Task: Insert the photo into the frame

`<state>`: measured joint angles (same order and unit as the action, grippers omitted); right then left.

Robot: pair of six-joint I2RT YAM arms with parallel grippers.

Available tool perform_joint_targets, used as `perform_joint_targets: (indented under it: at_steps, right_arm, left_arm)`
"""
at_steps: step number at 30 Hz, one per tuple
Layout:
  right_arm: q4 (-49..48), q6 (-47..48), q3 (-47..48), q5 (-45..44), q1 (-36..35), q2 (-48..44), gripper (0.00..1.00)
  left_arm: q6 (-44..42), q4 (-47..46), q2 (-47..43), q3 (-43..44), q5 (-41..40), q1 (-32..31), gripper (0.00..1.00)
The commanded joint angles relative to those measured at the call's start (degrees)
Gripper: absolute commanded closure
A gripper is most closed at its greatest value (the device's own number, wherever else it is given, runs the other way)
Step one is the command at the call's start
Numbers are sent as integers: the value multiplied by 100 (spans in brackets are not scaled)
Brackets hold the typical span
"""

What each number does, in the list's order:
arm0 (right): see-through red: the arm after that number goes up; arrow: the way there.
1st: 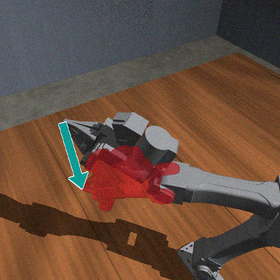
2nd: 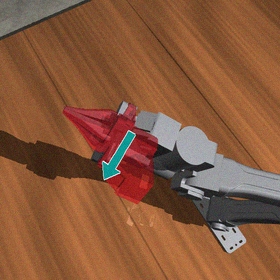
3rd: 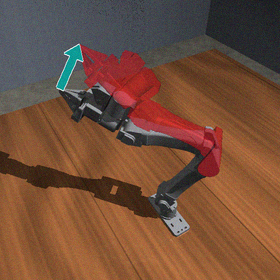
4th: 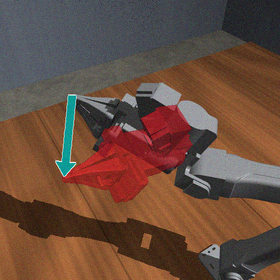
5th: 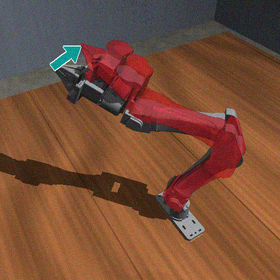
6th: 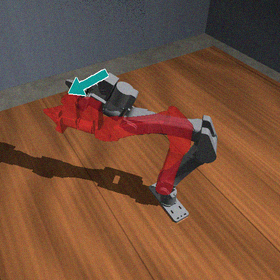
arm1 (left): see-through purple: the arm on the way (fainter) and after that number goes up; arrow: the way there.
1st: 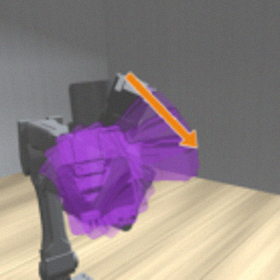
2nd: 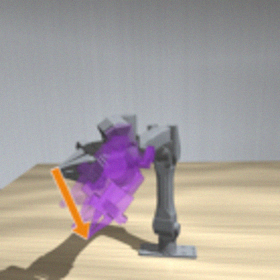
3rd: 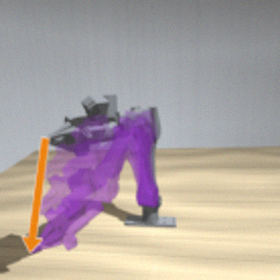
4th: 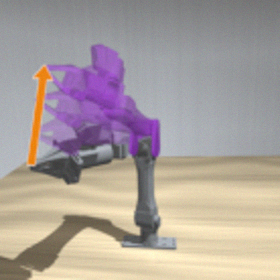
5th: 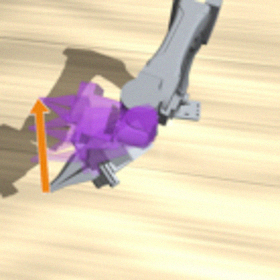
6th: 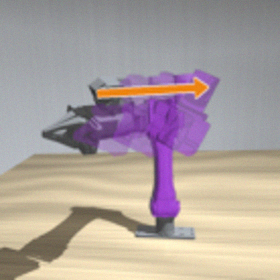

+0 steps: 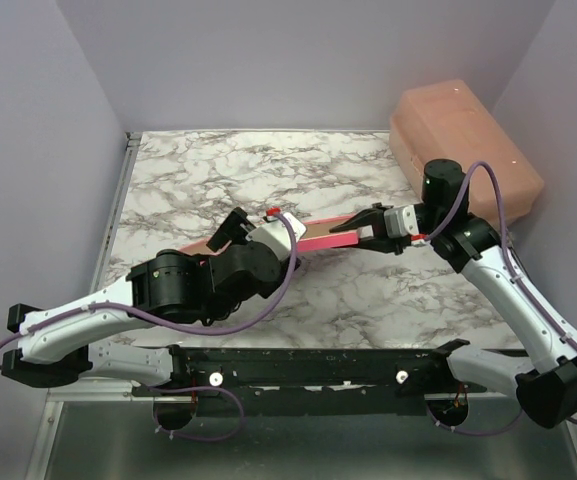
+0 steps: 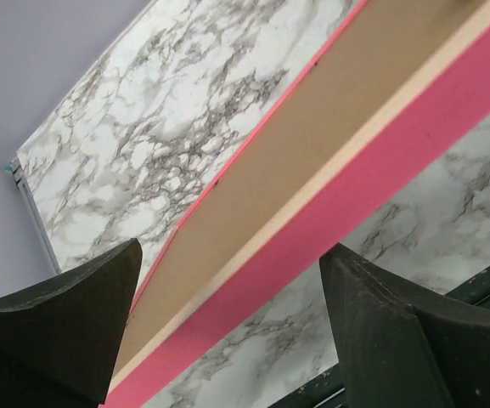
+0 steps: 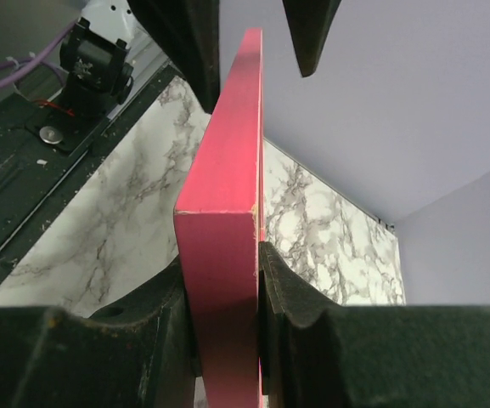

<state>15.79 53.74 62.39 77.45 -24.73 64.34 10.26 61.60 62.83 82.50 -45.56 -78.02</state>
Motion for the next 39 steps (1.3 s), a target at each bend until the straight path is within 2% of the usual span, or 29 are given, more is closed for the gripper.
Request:
perform_joint_targets:
  at_steps: [1,7,12,16,19,24,29,39]
  right_arm:
    - [178,-738,-58,328,-14,-223,100]
    - [-721,-2428,-119,192,-9,-384,100]
    - [-2004,-4519,-341,-400,-9,-552,100]
    - [-3093,-6226,-475,-376,-14,-446,100]
    - [-3079,-7031,-233,-515,7,-119,100]
    - [-2596,-7716,179,-389,145,695,100]
    - [-1853,-7797,60,-1151,397,1097,100]
    - [-1072,-7596,-197,-2071,1413,2086,99]
  left_arm:
    - [15,-297,-45,580,-318,1,10]
    - [6,-729,-115,952,-155,6,4]
    - [240,-1108,-325,821,172,22,2]
    - [523,-1337,-524,491,516,187,2]
    - [827,-1342,-587,310,930,508,2]
    - [1395,-1300,-674,-52,1890,1318,1]
    - [1785,-1344,-760,-554,2708,1967,2]
    - [2242,-1508,-753,-1454,3572,2335,2]
